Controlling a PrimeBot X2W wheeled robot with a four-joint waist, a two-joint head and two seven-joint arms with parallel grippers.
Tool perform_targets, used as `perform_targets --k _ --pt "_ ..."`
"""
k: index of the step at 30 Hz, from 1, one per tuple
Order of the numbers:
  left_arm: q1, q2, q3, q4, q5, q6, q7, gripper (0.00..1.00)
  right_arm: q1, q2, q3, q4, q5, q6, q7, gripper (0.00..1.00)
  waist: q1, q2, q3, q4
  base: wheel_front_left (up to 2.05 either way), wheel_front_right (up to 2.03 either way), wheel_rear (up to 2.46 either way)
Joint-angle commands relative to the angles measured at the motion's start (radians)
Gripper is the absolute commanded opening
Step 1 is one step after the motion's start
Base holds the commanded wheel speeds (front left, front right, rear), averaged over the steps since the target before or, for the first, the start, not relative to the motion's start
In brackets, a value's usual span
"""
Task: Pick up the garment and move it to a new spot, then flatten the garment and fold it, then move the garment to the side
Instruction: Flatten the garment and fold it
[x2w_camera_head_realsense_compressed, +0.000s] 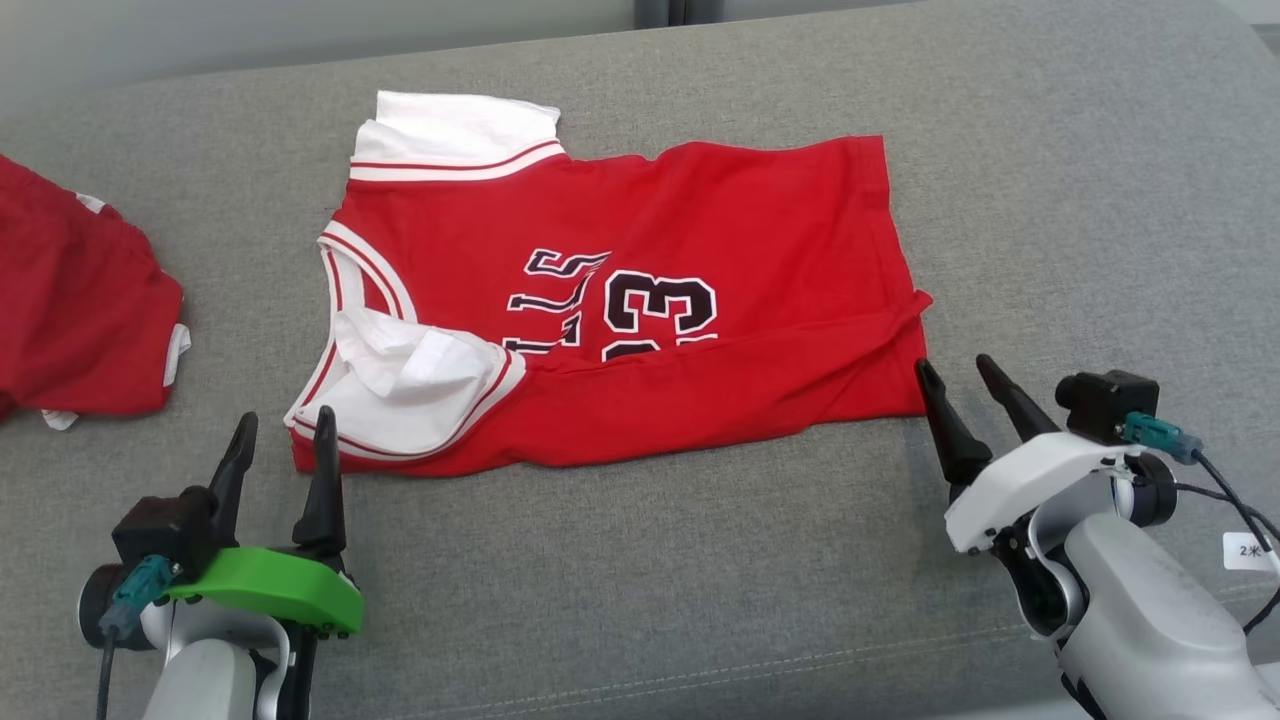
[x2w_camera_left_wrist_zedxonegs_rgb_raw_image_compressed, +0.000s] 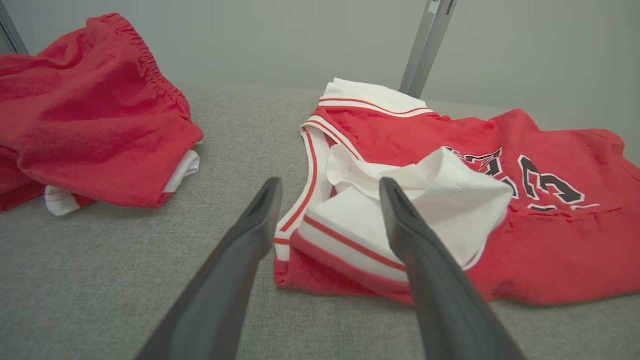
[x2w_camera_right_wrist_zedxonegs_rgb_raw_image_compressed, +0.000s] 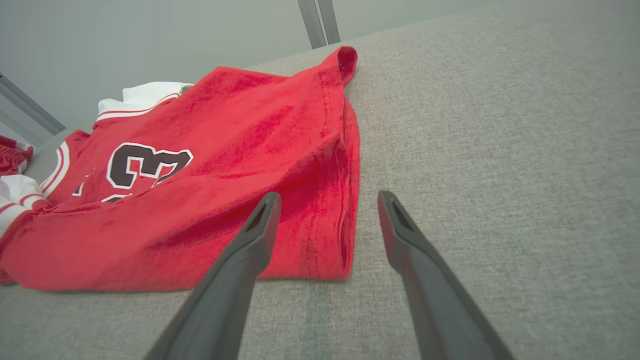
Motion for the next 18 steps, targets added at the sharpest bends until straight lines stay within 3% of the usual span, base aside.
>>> perform_targets --k 1,18 --pt "0.022 -0.003 0.007 0.003 0.016 -0.003 -0.003 1.0 0.029 0.006 -0.005 -0.003 -0.017 -0.001 -0.005 1.0 0.0 -0.0001 0.002 0.006 0.0 0.0 0.0" --pt "-0.039 0.007 -0.03 0.16 0.037 -0.003 -0.003 1.0 -0.003 0.057 -0.017 0.082 -0.094 -0.001 -0.002 1.0 0.0 -0.0001 0.036 0.015 0.0 0.0 0.0"
